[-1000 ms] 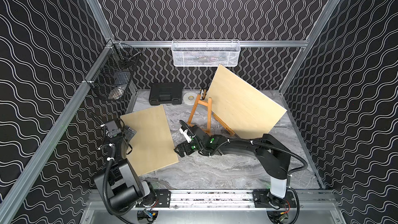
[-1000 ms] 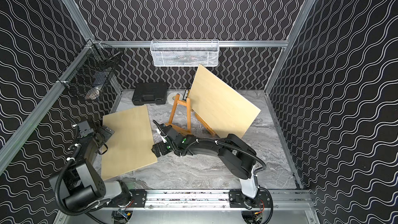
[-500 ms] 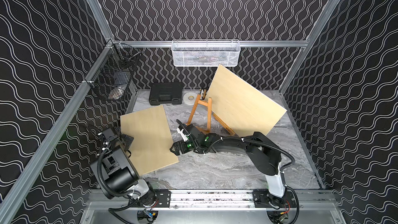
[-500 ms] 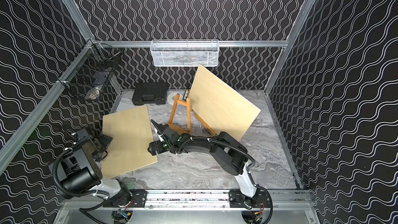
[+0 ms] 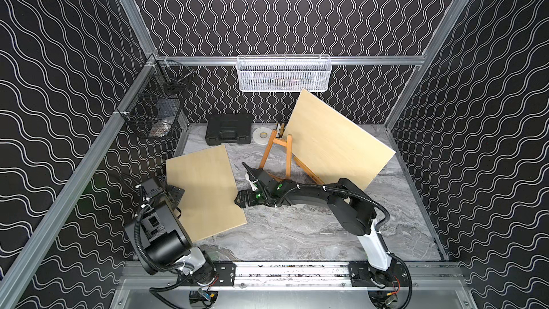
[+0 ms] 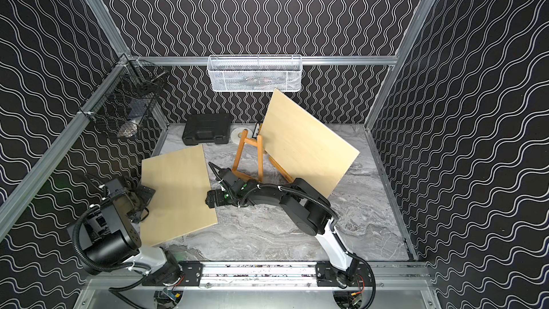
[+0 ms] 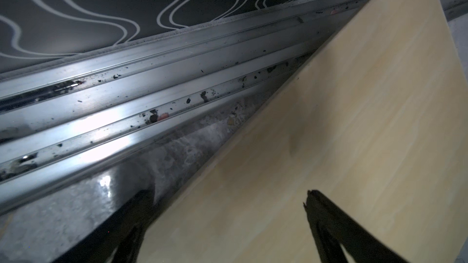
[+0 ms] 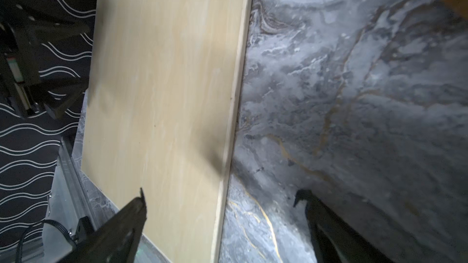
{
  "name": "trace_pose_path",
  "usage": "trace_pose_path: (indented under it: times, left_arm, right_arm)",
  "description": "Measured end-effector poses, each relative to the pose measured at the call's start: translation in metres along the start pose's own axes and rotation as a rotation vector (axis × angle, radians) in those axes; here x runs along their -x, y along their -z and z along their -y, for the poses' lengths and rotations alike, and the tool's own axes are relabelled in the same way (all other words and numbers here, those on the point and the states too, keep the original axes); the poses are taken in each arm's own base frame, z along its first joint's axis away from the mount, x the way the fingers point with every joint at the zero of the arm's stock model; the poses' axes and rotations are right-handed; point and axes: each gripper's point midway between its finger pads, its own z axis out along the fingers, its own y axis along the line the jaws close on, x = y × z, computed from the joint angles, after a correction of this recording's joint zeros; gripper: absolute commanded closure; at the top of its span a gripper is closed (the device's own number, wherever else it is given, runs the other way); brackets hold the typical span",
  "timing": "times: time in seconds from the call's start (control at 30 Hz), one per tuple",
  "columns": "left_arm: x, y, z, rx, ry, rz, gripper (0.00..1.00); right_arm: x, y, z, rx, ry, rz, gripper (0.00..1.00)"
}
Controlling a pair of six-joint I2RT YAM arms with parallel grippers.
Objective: Assemble the easel
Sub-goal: Adjust the drawing board at the center of the board.
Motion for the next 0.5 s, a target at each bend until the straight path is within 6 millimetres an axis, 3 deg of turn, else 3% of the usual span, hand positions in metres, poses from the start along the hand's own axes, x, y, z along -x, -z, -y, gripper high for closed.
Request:
trace_pose_path:
  times: [0.33, 0.5]
  left_arm:
    - [-0.013, -0.002, 0.003, -0.046, -0.017, 0.009, 0.01]
    - [-0.025, -0.001, 0.021, -0.120, -0.044, 0.019, 0.01]
  right_arm:
    - [0.010, -0.009, -0.001, 0.006, -0.005, 0.016, 0.00]
    - [0.008, -0.009, 0.000, 0.014, -0.004, 0.021, 0.00]
